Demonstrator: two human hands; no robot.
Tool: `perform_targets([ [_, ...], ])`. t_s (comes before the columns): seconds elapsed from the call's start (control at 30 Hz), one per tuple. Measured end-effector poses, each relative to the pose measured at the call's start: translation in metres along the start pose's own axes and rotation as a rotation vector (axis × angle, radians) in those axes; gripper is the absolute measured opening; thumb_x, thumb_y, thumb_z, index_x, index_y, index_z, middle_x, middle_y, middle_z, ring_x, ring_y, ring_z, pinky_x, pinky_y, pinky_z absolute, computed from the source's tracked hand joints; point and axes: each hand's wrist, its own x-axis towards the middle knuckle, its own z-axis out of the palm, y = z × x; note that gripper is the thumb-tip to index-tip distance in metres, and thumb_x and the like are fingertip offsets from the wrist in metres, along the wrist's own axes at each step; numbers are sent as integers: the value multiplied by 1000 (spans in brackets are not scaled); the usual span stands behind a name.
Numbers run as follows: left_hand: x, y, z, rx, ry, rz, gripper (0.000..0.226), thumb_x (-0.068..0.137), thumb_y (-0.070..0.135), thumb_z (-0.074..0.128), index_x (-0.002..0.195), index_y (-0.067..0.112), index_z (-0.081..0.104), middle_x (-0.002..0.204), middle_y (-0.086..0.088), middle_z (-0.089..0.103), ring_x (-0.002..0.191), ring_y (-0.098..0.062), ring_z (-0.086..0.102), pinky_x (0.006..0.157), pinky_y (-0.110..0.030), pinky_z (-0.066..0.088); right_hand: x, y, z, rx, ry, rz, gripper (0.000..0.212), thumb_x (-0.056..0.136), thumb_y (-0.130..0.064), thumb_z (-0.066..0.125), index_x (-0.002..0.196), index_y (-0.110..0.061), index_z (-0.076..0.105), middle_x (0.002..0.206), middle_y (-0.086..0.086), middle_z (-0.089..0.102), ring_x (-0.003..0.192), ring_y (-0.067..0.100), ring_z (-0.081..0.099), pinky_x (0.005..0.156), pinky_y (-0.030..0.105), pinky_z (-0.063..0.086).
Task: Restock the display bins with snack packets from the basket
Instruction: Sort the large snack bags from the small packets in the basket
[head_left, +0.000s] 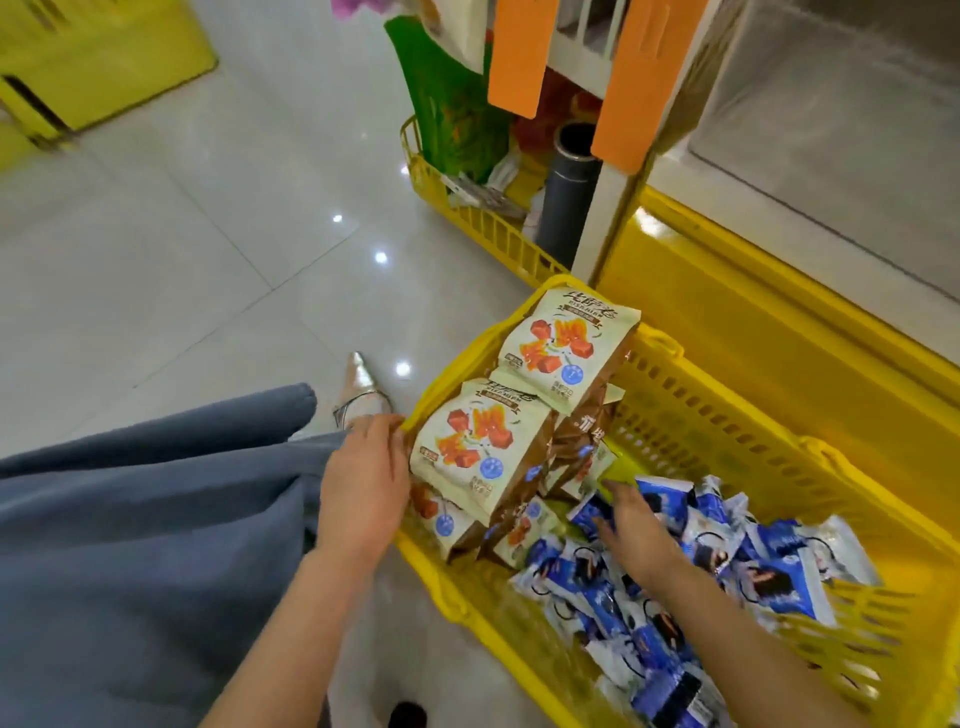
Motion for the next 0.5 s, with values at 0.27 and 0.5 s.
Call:
perform_targets([
  [0.27, 15, -16, 8, -193, -72, 4, 26, 99, 35, 31, 86, 25, 51, 75, 11, 56, 74, -5, 55, 68, -30, 45, 58, 9, 19, 45, -150, 192, 46, 90, -19, 61, 126, 1, 41, 126, 21, 53, 114, 35, 52, 87, 36, 44],
  [0.5, 24, -14, 13, -191, -49, 34, 26, 99, 35, 31, 91, 24, 53, 79, 9, 58, 78, -10, 56, 70, -31, 45, 59, 10, 22, -87, -187, 195, 70, 83, -32, 70, 140, -9, 38, 134, 13, 53, 118, 30, 53, 93, 39, 47],
])
